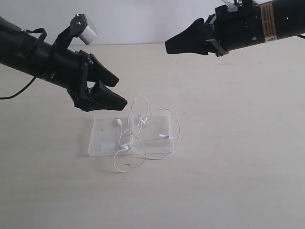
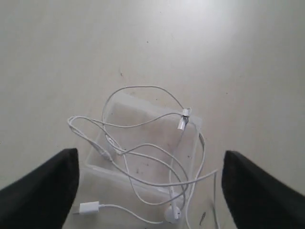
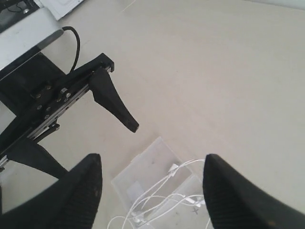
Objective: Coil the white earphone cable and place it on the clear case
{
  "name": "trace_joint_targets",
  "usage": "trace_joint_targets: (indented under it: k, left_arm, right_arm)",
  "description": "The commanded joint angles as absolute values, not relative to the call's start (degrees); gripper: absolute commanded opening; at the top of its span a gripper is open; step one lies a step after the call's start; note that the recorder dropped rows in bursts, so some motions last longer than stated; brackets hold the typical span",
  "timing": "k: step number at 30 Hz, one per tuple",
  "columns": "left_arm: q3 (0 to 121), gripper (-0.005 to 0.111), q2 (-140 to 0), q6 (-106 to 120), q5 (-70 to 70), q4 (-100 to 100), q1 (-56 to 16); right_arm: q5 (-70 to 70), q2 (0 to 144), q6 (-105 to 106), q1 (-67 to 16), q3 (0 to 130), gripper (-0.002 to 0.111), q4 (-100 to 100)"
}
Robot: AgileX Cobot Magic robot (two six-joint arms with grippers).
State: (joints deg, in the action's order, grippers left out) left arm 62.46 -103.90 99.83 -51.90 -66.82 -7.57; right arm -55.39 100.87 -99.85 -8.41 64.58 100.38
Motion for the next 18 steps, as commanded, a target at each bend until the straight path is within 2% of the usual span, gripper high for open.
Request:
trace_joint_targets:
  k: [1,5,8,11,12,13,14,18]
  left_arm:
    - [62.64,0.079,-103.73,99.42,-53.35,-68.77,-7.28]
    - [62.64,0.071,-103.21,100.63,-57.35,-73.07,-7.28]
    - [62.64,0.046,-101.56,98.79,-58.15,-73.86,-7.28]
    - [62.64,0.01,-99.31,94.24,-58.41,-73.86,-7.16]
    - [62.64,0.001,-98.53,92.72,-58.41,-73.86,-7.16]
    - [62.64,0.001,-97.86,91.35,-58.41,-74.1,-7.16]
    - [62.64,0.0,-96.98,90.06,-58.41,-74.35,-7.16]
    - [60.37,0.0,-92.52,89.02,-55.89,-77.55,-7.16]
  right_arm:
    - [-55.14,100.76,-98.99,-8.16,64.39,0.059,99.95]
    - [-55.14,100.5,-97.03,-8.16,64.39,0.059,99.95]
    - [-54.19,98.94,-96.52,-8.16,64.39,0.054,99.95]
    - [-53.39,96.41,-96.52,-8.16,64.39,0.03,99.95]
    - [-53.39,95.41,-96.64,-8.16,64.39,0.018,99.95]
    - [-53.52,94.37,-96.64,-8.16,64.39,0.006,99.95]
    - [-53.6,93.37,-96.93,-8.16,64.39,0.0,99.95]
    - [-53.6,89.7,-99.78,-8.16,64.12,0.0,99.95]
